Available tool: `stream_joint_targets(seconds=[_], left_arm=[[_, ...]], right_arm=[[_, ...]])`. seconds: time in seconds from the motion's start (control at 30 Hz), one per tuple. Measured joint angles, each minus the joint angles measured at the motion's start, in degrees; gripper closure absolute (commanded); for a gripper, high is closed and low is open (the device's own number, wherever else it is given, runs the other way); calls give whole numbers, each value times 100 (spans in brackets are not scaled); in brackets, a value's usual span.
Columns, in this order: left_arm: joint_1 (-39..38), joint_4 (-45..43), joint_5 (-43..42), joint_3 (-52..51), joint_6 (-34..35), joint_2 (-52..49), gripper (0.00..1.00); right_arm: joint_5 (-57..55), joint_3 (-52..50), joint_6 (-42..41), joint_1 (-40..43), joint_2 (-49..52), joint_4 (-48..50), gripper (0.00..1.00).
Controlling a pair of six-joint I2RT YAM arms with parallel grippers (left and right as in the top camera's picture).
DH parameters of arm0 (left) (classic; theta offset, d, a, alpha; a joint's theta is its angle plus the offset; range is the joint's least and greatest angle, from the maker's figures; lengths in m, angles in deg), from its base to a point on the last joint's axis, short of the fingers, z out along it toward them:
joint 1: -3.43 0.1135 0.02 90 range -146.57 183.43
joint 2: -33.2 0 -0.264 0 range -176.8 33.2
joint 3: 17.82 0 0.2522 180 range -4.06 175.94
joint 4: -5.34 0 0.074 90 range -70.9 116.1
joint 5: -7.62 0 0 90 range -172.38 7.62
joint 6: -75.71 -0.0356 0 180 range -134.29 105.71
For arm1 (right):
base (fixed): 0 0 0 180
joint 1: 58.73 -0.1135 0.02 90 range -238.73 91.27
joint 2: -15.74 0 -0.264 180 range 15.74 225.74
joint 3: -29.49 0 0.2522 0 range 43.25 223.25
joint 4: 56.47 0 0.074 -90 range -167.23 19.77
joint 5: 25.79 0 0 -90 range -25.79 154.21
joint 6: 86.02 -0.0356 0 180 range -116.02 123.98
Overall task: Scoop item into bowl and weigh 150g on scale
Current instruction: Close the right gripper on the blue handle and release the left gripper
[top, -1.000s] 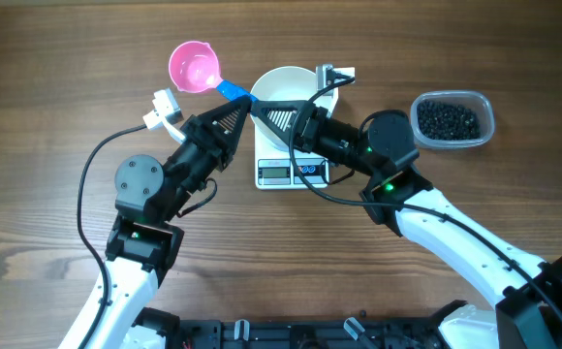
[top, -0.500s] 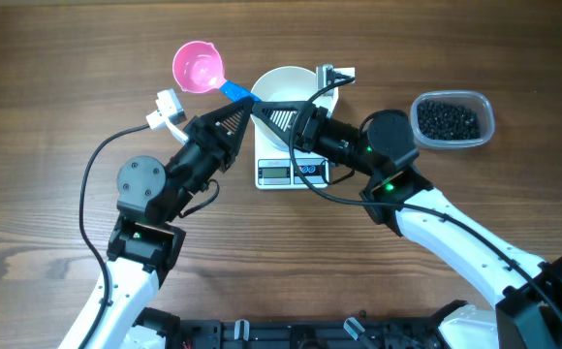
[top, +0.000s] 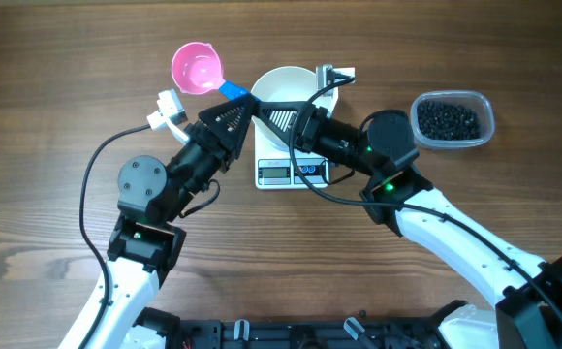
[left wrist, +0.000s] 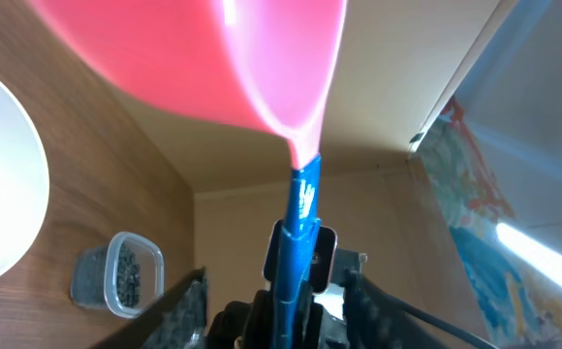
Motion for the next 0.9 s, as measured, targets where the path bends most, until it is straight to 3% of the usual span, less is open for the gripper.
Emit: stream_joint_targets(seconds=[0.2, 0.57, 0.9], left_arm=[[221, 50, 2, 0, 0, 0, 49], [531, 127, 4, 0, 0, 0, 64], [531, 127, 2, 0, 0, 0, 63]], right_arm=[[0, 0, -44, 0, 0, 0, 96], [-2, 0, -90, 0, 0, 0, 96], [0, 0, -205, 0, 0, -380, 96]])
